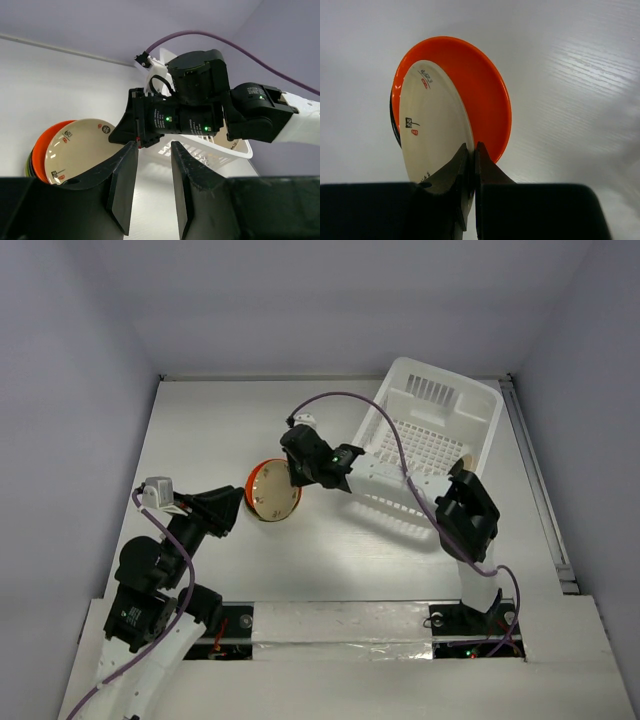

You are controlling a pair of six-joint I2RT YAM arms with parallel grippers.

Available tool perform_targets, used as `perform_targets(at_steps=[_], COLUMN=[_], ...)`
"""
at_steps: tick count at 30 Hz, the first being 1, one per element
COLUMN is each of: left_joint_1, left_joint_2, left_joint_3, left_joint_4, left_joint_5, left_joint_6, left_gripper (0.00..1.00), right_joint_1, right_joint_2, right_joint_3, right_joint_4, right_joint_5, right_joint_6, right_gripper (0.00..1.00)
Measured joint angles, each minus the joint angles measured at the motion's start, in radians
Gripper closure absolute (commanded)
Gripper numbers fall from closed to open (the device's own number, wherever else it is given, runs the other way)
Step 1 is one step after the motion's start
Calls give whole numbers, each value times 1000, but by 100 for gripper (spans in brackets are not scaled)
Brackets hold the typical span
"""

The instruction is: Unload the plates from the dish rack

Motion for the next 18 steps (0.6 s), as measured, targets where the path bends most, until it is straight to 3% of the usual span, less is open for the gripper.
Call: perform_targets(at_steps=[5, 8, 10, 15, 18], left_joint_1=[0, 0, 0, 0, 0], left_joint_2=[0, 0, 0, 0, 0], left_joint_3=[0, 0, 0, 0, 0], left_joint_4=[0, 0, 0, 0, 0], left_joint_5=[0, 0, 0, 3, 3], left_joint_6=[0, 0, 0, 0, 0], left_gripper=[71, 71, 71, 71, 71], right_joint_1=[-11, -13, -13, -13, -13], right_joint_2=[6, 11, 13, 14, -23], right_joint_3=[11, 7, -8, -48, -89], right_joint_4=[34, 60, 78, 69, 56], right_joint_5=[-31, -56, -72, -62, -22], right_joint_6=[37, 67, 85, 100, 96], right_gripper=[96, 82, 66, 37, 37])
